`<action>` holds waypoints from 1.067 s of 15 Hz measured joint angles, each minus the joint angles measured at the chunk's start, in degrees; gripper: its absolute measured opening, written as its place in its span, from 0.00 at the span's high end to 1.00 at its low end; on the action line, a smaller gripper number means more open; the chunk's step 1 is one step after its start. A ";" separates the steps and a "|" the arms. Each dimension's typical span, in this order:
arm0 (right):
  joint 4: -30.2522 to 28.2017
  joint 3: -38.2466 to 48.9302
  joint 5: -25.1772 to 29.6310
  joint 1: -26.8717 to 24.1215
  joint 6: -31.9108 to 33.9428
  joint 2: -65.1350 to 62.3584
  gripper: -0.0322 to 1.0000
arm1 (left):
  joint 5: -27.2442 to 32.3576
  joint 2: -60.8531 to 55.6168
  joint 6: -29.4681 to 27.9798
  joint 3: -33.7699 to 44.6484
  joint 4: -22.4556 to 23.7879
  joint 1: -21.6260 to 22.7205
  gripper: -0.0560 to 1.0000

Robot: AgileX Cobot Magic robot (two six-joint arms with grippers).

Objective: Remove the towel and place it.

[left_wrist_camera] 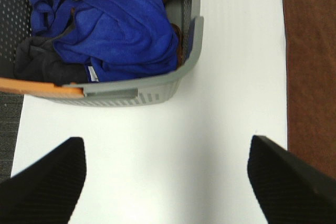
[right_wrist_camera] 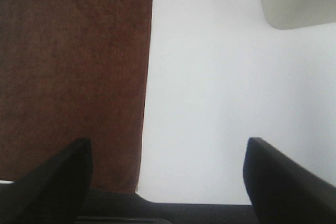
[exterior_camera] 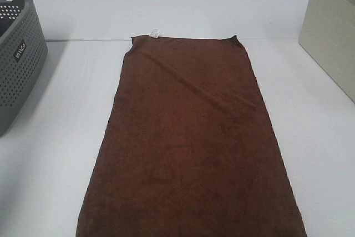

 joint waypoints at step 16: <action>-2.35 28.30 -4.87 0.00 -2.92 -45.89 0.23 | -3.21 -50.25 -10.77 31.51 12.89 -15.36 0.22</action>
